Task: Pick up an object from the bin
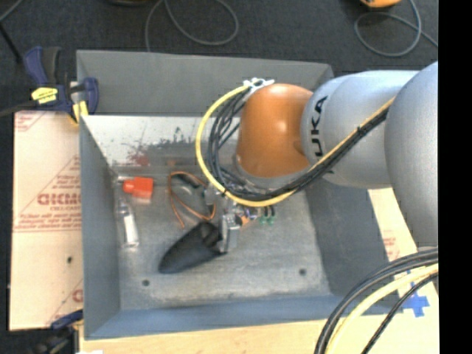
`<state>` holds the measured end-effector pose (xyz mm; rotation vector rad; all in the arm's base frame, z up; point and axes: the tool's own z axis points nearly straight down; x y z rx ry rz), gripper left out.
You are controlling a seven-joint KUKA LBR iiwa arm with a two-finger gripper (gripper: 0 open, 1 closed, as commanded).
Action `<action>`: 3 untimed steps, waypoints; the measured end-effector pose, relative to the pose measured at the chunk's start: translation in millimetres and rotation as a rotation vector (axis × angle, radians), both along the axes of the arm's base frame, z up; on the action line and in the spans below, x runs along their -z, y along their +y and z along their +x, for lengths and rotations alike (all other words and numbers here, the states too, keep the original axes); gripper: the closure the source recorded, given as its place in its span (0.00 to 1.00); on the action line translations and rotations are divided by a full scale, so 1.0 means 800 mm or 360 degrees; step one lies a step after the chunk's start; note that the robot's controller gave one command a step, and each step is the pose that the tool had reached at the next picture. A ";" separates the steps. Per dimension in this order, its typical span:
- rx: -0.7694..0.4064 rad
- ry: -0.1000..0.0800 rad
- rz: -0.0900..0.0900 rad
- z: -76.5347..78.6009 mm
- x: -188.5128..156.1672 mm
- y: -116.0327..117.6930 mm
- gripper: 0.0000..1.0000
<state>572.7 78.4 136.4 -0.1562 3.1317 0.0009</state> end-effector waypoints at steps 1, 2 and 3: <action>-0.0107 -0.0004 -0.0002 0.011 0.065 0.027 0.00; -0.0242 -0.0010 -0.0001 -0.014 0.080 0.042 1.00; -0.0241 -0.0010 -0.0001 -0.014 0.080 0.042 1.00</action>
Offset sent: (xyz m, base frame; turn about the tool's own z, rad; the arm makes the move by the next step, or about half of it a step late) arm -0.0139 0.0350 -0.0664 -0.1560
